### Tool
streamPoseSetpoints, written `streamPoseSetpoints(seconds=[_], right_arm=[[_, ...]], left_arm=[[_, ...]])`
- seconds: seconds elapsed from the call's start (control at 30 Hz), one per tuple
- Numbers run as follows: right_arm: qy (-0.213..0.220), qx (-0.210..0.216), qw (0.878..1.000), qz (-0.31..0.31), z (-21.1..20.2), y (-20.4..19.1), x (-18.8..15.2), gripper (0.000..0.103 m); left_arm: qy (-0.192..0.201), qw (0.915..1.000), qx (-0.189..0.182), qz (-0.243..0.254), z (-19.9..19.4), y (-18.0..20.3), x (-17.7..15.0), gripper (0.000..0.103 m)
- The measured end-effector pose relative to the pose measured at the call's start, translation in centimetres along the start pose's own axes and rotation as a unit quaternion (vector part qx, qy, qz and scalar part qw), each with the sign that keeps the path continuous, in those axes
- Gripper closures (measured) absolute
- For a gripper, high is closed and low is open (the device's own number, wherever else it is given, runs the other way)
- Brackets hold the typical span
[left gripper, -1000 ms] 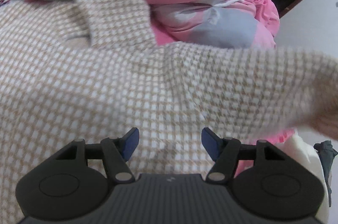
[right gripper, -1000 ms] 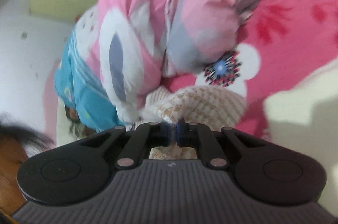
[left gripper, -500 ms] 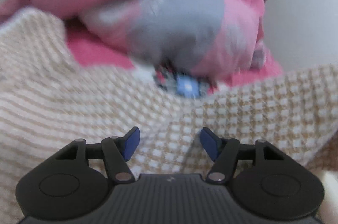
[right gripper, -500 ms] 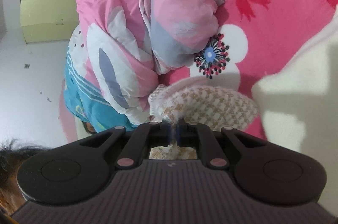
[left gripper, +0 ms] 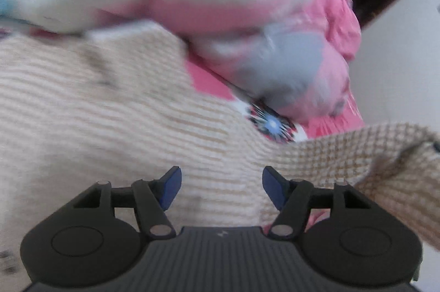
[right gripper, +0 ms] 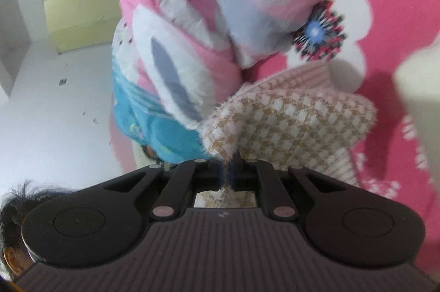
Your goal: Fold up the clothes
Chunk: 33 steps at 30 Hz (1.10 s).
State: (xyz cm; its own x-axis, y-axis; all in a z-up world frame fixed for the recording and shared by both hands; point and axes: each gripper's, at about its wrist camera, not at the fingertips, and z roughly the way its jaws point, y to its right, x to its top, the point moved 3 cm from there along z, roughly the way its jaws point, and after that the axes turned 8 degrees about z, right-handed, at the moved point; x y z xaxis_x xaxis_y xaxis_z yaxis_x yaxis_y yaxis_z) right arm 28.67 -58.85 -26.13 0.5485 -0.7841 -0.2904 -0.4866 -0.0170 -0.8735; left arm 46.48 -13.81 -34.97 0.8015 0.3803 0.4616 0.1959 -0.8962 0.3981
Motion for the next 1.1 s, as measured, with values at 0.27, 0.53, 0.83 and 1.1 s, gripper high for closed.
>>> streamPoseSetpoints(seconds=[0.27,0.53,0.83,1.1], right_arm=[[-0.062,0.008,0.998,-0.014,6.3,-2.2,-4.4,0.099],[-0.121,-0.006,0.992,-0.041,15.6,-2.7,-8.7,0.094],[-0.107,-0.092,0.965,-0.221,24.1,-1.4,-17.9,0.055],[-0.027,-0.161,0.96,-0.225,19.1,1.9,-19.0,0.055]], left_arm=[[0.018,0.995,0.057,-0.08,-11.5,-8.6,-0.3,0.035],[0.013,0.9884,0.07,-0.134,-15.6,-14.0,-3.4,0.035],[-0.015,0.9884,0.078,-0.129,-14.6,-17.8,-4.9,0.035],[-0.067,0.9958,0.006,-0.061,-9.2,-16.4,-3.1,0.03]])
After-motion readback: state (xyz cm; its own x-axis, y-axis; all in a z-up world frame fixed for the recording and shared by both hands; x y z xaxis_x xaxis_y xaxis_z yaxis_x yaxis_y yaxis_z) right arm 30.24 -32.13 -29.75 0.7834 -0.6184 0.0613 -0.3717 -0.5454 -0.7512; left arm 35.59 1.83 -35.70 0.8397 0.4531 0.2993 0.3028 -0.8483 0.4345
